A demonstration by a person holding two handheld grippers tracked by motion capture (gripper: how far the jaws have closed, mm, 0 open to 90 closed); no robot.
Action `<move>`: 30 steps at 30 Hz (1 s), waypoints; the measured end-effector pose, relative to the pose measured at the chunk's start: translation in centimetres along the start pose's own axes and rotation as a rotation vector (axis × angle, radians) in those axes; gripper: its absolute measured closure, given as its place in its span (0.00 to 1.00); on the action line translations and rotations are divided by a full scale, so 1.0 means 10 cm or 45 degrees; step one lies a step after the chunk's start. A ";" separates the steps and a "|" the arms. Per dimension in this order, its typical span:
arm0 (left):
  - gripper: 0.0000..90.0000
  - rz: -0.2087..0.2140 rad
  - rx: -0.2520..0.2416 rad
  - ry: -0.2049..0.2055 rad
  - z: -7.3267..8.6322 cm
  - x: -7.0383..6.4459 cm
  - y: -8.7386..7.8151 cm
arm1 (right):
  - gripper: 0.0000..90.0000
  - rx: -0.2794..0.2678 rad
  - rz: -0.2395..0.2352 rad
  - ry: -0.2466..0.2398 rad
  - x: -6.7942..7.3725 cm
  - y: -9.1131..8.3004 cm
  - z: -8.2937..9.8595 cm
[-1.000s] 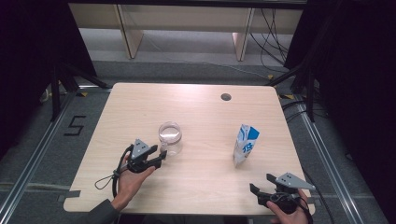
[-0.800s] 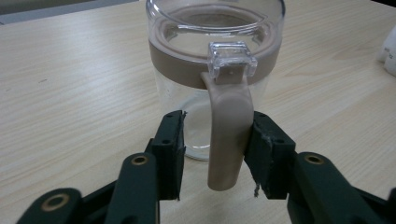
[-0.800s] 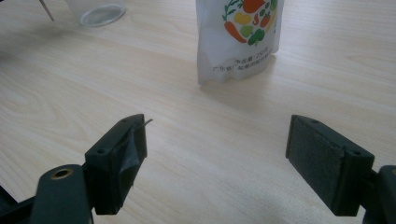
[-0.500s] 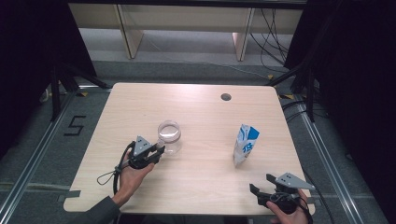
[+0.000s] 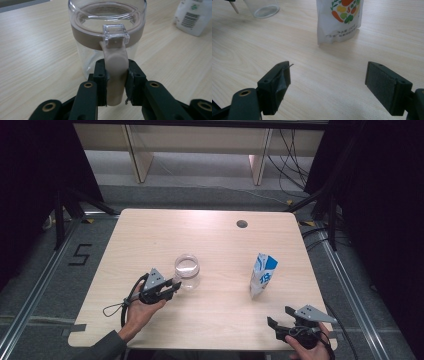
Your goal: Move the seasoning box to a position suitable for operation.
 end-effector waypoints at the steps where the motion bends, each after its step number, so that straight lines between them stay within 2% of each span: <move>1: 0.81 0.010 0.005 0.007 0.00 -0.02 0.00 | 0.24 -0.007 -0.004 -0.006 0.00 0.00 -0.01; 2: 0.81 0.032 0.004 0.016 0.00 -0.04 0.00 | 0.24 0.002 -0.014 0.051 0.04 0.00 0.00; 3: 0.81 0.038 0.004 0.024 0.00 -0.06 0.00 | 0.24 0.002 -0.014 0.051 0.04 0.00 0.00; 5: 0.81 0.070 0.008 0.047 0.00 -0.09 0.01 | 0.24 0.000 0.000 0.001 0.00 0.00 0.00; 11: 0.81 0.147 -0.008 0.078 -0.01 -0.22 0.03 | 0.24 -0.007 0.002 0.002 0.00 0.00 0.00; 15: 0.81 0.210 -0.025 0.122 -0.01 -0.28 0.04 | 0.24 -0.011 -0.005 -0.004 0.00 -0.01 -0.01; 18: 0.81 0.230 -0.028 0.138 -0.01 -0.32 0.05 | 0.24 -0.016 -0.012 0.000 0.01 0.00 -0.01; 20: 0.81 0.265 -0.037 0.146 -0.01 -0.34 0.05 | 0.24 -0.013 -0.007 -0.008 0.00 0.00 -0.01; 21: 0.81 0.275 -0.034 0.149 -0.01 -0.35 0.05 | 0.24 -0.002 -0.012 0.026 0.02 -0.01 0.00; 22: 0.81 0.290 -0.037 0.141 0.00 -0.37 0.05 | 0.24 -0.001 -0.012 0.014 0.01 -0.01 0.00; 23: 0.81 0.320 -0.044 0.170 0.00 -0.38 0.05 | 0.24 -0.009 -0.014 0.010 0.01 0.00 0.00; 24: 0.81 0.340 -0.044 0.164 0.00 -0.40 0.05 | 0.24 -0.014 -0.011 0.004 0.01 0.00 -0.01; 25: 0.81 0.350 -0.037 0.183 0.01 -0.42 0.04 | 0.24 -0.007 -0.015 0.010 0.01 -0.01 -0.01; 26: 0.81 0.379 -0.039 0.193 0.01 -0.44 0.04 | 0.24 0.010 -0.020 0.066 0.05 -0.01 0.01; 27: 0.81 0.382 -0.035 0.204 0.01 -0.46 0.03 | 0.24 0.014 -0.020 0.070 0.05 -0.01 0.01; 28: 0.81 0.397 -0.036 0.209 0.01 -0.48 0.03 | 0.24 -0.004 -0.011 0.023 0.02 0.00 0.00; 29: 0.81 0.410 -0.034 0.212 0.01 -0.50 0.04 | 0.24 0.012 -0.024 0.051 0.04 -0.01 0.01; 30: 0.81 0.418 -0.029 0.227 0.01 -0.51 0.03 | 0.24 -0.006 -0.022 0.008 0.01 0.00 -0.01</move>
Point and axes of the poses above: each handheld gripper's, and its own axes: y roughly forward along the jaws, z roughly out of its underside, x roughly to its left, the point moved 6 cm from there along y, roughly forward along the jaws, and after that the axes turned 2 degrees about x, right-handed, at the moved point
